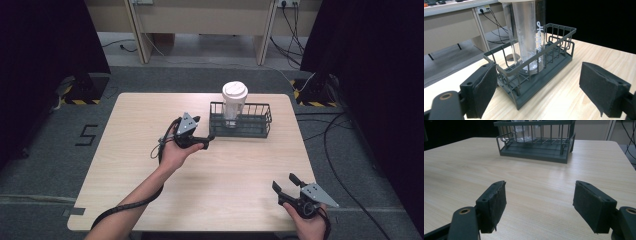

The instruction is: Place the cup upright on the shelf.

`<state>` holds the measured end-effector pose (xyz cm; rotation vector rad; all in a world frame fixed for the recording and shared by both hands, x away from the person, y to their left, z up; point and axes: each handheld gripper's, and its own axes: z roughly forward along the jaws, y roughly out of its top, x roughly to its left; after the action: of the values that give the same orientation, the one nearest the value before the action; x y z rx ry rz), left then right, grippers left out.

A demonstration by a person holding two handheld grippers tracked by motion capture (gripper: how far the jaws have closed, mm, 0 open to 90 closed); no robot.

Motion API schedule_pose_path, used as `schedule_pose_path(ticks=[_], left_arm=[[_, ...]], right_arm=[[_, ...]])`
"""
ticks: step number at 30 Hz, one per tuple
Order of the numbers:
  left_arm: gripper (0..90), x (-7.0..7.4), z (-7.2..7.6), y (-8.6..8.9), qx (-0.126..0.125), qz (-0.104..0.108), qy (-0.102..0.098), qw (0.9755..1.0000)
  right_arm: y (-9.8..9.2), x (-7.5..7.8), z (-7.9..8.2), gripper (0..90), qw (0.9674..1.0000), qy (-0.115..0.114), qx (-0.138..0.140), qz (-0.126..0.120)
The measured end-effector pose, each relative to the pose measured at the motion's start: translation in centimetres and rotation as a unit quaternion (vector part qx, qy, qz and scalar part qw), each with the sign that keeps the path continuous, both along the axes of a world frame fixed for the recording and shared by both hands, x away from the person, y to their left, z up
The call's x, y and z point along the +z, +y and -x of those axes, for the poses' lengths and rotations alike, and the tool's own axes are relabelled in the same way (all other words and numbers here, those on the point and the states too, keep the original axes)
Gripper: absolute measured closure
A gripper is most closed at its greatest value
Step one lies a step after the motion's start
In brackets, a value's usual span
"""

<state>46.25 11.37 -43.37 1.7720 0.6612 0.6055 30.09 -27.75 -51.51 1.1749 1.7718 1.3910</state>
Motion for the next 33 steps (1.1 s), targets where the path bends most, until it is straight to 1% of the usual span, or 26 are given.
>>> schedule_pose_path(ticks=[3, 11, 13, 20, 23, 26, 33], left_arm=[[14.3, -0.1, 0.5, 0.7, 0.002, -0.004, -0.001, 1.0], [14.4, -0.6, 2.2, 2.9, 0.009, -0.002, -0.006, 0.9999], [14.4, -0.8, 2.8, 3.6, 0.008, 0.002, -0.005, 0.9999], [14.4, -1.8, 4.4, 5.9, 0.024, 0.008, -0.003, 0.9997], [14.4, -2.2, 5.1, 6.9, 0.03, 0.015, -0.001, 0.9994], [14.4, -2.7, 5.9, 7.9, 0.039, 0.011, -0.001, 0.9992], [14.4, -4.6, 7.9, 10.0, 0.057, 0.01, 0.012, 0.9982]], right_arm=[[0.0, 0.0, 0.0, 27.0, 1.0, 0.0, 0.0, 0.0], [0.0, 0.0, 0.0, 26.9, 1.0, -0.001, 0.0, 0.0], [0.0, 0.0, 0.0, 26.9, 1.0, -0.001, -0.001, 0.0], [0.0, 0.0, 0.0, 26.8, 1.0, -0.002, -0.002, 0.001], [0.0, 0.0, 0.0, 26.8, 1.0, -0.002, -0.002, 0.0], [0.0, 0.0, 0.0, 26.8, 1.0, -0.001, -0.002, 0.001], [0.0, 0.0, 0.0, 26.8, 1.0, -0.001, -0.003, 0.0]])
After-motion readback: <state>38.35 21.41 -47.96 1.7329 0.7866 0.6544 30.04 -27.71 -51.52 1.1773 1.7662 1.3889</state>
